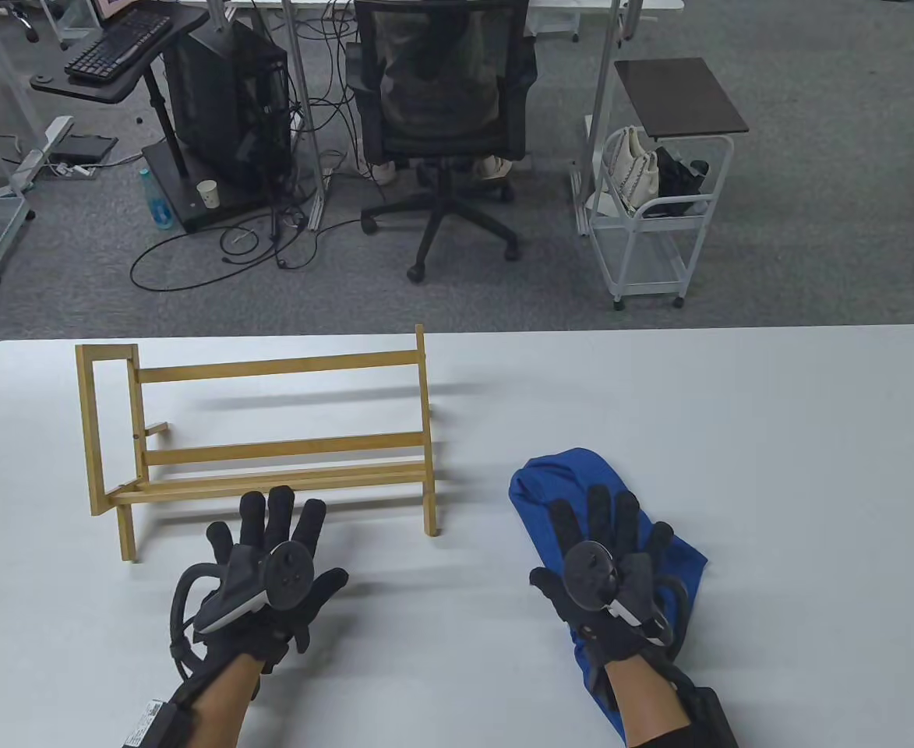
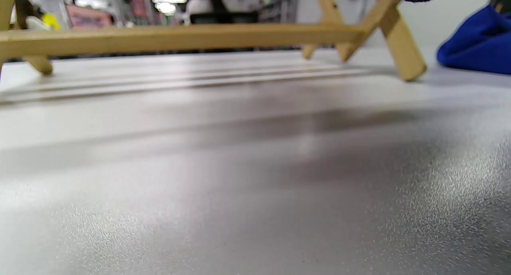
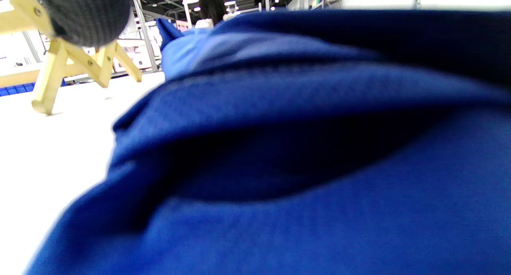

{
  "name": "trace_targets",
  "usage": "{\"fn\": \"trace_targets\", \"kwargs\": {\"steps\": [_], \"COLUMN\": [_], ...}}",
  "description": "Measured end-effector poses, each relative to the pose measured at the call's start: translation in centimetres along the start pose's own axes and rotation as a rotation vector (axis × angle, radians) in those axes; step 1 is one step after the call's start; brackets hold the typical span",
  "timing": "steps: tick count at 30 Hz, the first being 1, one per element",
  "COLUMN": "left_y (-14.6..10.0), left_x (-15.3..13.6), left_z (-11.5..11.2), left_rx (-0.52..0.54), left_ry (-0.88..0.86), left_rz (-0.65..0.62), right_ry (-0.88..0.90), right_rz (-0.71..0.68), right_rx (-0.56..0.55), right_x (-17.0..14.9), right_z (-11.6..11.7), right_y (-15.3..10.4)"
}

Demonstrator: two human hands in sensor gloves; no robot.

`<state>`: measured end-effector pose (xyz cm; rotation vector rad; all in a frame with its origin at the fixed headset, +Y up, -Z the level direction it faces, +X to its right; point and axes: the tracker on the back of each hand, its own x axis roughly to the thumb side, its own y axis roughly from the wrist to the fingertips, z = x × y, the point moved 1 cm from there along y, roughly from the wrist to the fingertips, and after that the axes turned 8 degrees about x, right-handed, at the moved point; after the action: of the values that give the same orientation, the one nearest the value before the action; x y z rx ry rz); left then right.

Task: Hang t-shirt on book rack

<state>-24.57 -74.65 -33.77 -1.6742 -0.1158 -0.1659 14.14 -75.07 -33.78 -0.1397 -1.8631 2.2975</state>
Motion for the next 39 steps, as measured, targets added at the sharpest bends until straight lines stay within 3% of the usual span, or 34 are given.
{"fn": "trace_targets", "kwargs": {"steps": [30, 39], "left_y": [0.1, 0.1], "left_x": [-0.6, -0.3], "left_z": [-0.2, -0.1], "left_rx": [-0.006, 0.0], "left_ry": [-0.045, -0.054], "left_rz": [0.017, 0.01], "right_ry": [0.195, 0.248], "right_rz": [0.047, 0.129], "right_rx": [0.039, 0.088], "right_x": [-2.1, -3.5], "right_z": [-0.5, -0.3], "right_y": [1.4, 2.3]}}
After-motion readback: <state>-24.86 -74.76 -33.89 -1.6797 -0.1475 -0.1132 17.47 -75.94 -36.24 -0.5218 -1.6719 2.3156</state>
